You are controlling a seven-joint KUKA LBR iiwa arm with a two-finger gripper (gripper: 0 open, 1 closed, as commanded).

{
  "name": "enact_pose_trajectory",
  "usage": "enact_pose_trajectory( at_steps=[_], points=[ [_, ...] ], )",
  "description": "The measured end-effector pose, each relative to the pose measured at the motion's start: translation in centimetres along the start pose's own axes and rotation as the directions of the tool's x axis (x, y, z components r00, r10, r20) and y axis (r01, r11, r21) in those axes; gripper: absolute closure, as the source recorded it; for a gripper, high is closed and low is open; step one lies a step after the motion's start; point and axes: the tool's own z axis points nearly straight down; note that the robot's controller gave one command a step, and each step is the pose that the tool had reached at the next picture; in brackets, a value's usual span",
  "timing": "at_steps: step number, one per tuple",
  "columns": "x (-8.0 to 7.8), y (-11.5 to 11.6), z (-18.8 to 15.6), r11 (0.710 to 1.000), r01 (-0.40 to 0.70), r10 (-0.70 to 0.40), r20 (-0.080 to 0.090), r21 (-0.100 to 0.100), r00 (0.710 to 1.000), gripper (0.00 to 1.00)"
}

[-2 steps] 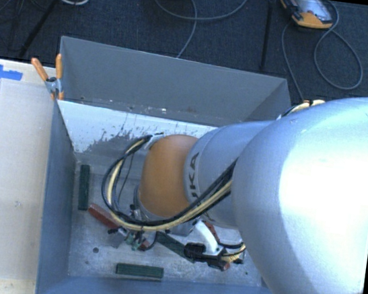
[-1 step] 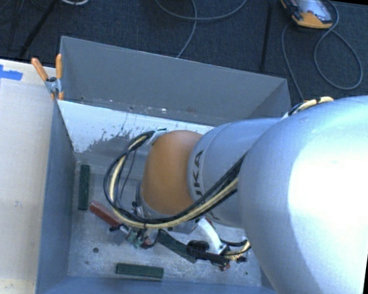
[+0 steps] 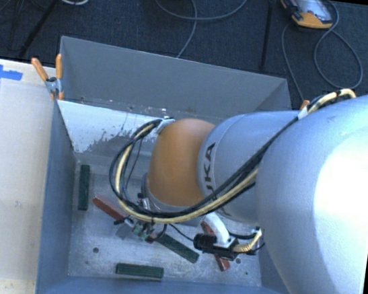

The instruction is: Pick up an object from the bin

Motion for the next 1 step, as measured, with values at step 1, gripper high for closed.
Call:
enact_pose_trajectory(
  at_steps=[1],
  points=[
    [-0.15,0.07,-7.58,1.000,0.002,-0.002,0.003,-0.003,1.000,1.00]
  ],
)
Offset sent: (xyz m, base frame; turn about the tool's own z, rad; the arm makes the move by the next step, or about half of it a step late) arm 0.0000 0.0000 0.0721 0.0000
